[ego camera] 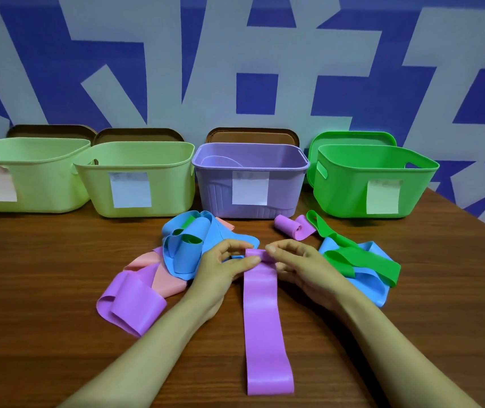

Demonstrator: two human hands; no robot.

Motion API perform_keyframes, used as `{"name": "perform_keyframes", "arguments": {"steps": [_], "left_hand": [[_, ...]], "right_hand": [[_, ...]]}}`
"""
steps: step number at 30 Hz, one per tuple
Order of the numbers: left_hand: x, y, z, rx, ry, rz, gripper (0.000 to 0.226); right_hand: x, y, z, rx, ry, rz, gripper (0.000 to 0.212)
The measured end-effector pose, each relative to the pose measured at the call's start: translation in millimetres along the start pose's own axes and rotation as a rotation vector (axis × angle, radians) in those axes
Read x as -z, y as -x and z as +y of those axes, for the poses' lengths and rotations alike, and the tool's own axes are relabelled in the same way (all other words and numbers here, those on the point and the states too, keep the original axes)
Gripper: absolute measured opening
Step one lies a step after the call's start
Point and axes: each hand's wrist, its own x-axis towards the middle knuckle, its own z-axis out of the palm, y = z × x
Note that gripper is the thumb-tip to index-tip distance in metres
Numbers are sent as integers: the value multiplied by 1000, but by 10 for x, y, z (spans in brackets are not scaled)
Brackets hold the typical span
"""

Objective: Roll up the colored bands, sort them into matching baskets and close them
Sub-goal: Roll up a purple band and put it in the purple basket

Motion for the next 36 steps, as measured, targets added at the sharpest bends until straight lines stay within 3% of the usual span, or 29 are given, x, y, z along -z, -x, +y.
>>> {"name": "perform_keyframes", "arguments": {"steps": [3, 12, 19, 24, 29, 34, 36], "left_hand": [[-1, 14, 5, -21, -39, 0, 25], [-19, 15, -9, 60, -117, -81, 29], [-30, 35, 3, 4, -111, -59, 28], [-41, 33, 22, 14, -40, -43, 14], [-31, 24, 2, 5, -24, -27, 18], [-8, 14, 7, -21, -10, -38, 25], [-14, 19, 13, -34, -9, -41, 29]], "right_hand": [[-14, -4, 32, -15, 73, -18, 10], [12, 13, 25, 68, -28, -29, 3], [19, 17, 20, 98, -36, -6, 20], [-10, 13, 48, 110, 23, 37, 28], [0, 16, 25, 67, 8, -45, 30], [-24, 16, 23, -8, -29, -25, 8], [-19, 6, 29, -41, 0, -36, 12]]}}
